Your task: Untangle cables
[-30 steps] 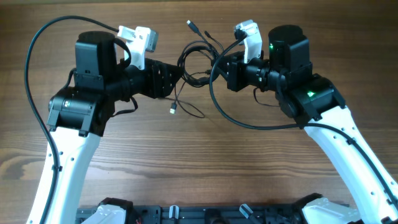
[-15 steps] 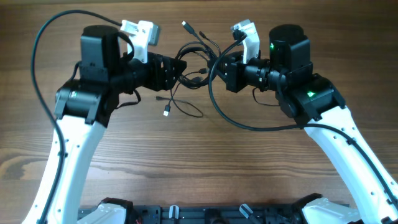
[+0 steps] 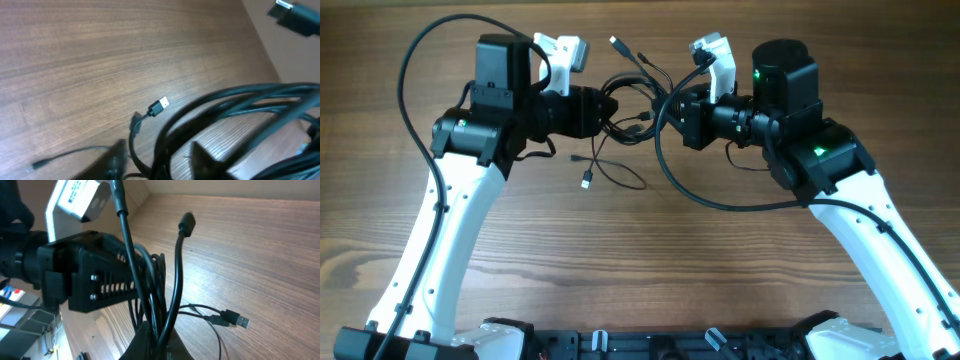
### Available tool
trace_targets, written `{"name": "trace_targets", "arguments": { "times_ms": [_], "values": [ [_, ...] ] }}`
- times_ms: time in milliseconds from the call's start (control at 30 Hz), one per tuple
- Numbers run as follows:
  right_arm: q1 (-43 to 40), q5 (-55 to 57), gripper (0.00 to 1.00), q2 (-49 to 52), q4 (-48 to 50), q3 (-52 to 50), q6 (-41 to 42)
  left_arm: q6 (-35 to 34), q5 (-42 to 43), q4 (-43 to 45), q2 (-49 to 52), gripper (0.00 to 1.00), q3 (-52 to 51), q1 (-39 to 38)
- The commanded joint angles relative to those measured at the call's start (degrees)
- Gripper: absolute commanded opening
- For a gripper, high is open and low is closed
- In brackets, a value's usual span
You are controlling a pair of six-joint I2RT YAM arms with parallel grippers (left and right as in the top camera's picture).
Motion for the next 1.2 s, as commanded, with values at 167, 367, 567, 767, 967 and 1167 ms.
{"name": "trace_targets", "arguments": {
  "times_ms": [167, 367, 567, 767, 967, 1167],
  "values": [
    [0.0, 3.9, 0.31, 0.2, -1.9, 0.8, 0.2, 0.1, 0.0, -1.6, 0.3, 0.04, -0.3, -0.2],
    [0.0, 10.1, 1.0, 0.2, -4.8, 0.8, 0.2, 0.1, 1.2, -1.7, 0.3, 0.04, -0.3, -0.2],
    [0.0, 12.6, 1.0, 0.2, -9.9, 0.8, 0.1, -2.6, 2.2, 0.2, 0.2, 0.04, -0.3, -0.1],
    [0.0, 13.0, 0.66, 0.2, -15.3, 0.8, -5.9, -9.3, -3.8, 2.4, 0.2, 0.04, -0.3, 1.9],
    [0.0, 12.9, 0.05, 0.2, -11.3, 0.8, -5.6, -10.7, 10.7, 4.5, -0.2, 0.04, -0.3, 2.2],
    [0.0, 12.9, 0.05, 0.2, -8.1, 0.8, -5.6, -15.6, 24.0, 13.0, -2.9, 0.04, -0.3, 2.2]
  ]
}}
